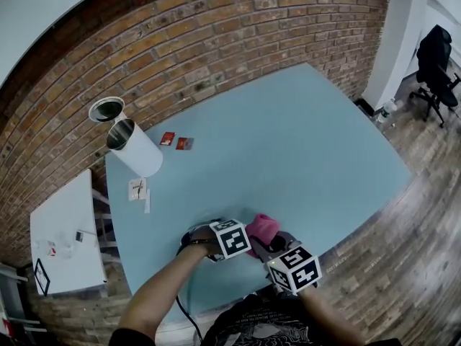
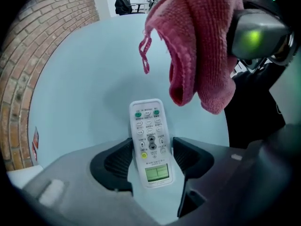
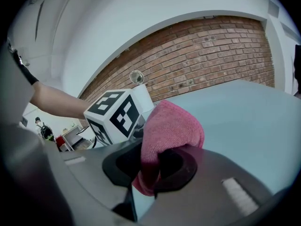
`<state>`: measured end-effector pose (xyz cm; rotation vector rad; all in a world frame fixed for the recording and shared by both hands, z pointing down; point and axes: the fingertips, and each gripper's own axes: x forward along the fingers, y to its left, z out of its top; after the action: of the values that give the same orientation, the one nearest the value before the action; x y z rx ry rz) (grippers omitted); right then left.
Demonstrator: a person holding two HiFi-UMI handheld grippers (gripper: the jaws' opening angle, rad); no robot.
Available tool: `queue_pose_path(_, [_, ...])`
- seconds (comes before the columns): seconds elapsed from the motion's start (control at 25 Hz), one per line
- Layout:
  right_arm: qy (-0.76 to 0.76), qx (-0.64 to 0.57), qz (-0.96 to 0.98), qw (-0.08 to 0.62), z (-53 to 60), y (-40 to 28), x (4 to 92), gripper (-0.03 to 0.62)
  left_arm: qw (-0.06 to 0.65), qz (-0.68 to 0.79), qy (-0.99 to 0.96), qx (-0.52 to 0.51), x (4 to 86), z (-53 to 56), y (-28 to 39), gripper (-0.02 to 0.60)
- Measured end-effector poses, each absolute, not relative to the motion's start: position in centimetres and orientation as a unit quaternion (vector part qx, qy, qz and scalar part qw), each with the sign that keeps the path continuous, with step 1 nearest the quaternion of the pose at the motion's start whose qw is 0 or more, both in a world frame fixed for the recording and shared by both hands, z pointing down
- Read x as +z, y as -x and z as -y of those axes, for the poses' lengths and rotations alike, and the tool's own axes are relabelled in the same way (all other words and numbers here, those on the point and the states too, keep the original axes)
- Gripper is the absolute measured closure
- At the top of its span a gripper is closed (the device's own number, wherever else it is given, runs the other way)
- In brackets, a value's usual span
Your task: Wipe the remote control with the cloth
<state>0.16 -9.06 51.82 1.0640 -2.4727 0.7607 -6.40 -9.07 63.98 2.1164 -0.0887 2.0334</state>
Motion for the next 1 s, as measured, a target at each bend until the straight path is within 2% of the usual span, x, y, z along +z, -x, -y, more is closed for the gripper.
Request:
queue_pose_path(0.2, [-0.379,0.263,0.873,0.162,9.6,-0.1,51.2,0.53,0.121,0.048,-0.728,0.673,63.8,9.2,6.4,0.345])
queue_pose_path(0.4, [-0.387,0.257,0.873,0.147,10.1,-0.6,50.5,0.53,0.156,0.091,-0.754,0.632,63.3,9.5,6.7,0.35])
queue_pose_path(0.56, [-0.392,0.253,0.874,0.137,10.5,-1.1,49.7,0.53,0.219,0.126,-0.778,0.576,62.4,9.1,7.0,0.351])
queue_pose_path(0.72, [-0.393,0.244,0.877,0.128,10.9,-1.1,48.9,0.53,0.296,0.161,-0.808,0.484,60.3,9.3,7.2,0.353])
queue_pose_path(1.0, [-0.387,0.209,0.892,0.105,11.7,-0.9,45.7,0.53,0.435,0.171,-0.852,0.236,53.8,10.3,6.0,0.356])
